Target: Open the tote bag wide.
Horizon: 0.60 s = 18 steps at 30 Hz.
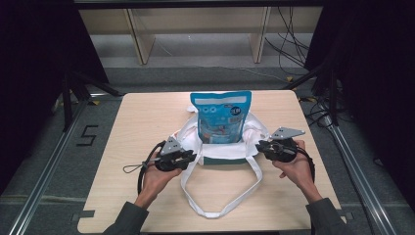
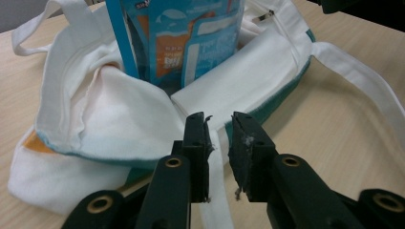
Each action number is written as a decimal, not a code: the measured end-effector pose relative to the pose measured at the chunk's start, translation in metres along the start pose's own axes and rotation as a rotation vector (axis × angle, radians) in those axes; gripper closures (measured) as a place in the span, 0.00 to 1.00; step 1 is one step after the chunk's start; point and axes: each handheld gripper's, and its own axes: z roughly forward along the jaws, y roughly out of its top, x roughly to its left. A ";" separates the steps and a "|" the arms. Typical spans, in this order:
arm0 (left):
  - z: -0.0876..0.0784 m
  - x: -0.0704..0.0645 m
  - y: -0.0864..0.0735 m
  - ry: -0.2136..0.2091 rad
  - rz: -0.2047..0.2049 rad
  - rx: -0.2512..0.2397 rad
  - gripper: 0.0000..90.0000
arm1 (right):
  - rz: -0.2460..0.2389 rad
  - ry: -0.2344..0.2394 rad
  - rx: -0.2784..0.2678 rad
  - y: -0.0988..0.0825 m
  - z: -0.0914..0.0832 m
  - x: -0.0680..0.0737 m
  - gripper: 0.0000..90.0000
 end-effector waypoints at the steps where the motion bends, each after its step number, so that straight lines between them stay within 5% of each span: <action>1: 0.000 0.000 0.000 0.000 0.000 0.000 0.82 | 0.000 0.000 0.000 0.000 0.000 0.000 0.82; 11: -0.019 -0.003 -0.017 -0.028 -0.049 0.008 0.62 | 0.033 0.022 -0.005 -0.004 -0.004 0.006 0.60; 17: -0.018 -0.014 -0.027 0.021 -0.029 0.046 0.44 | 0.054 0.021 -0.021 -0.005 -0.010 0.011 0.50; 18: -0.018 -0.017 -0.029 0.041 -0.036 0.022 0.43 | 0.052 0.023 -0.017 -0.006 -0.011 0.012 0.50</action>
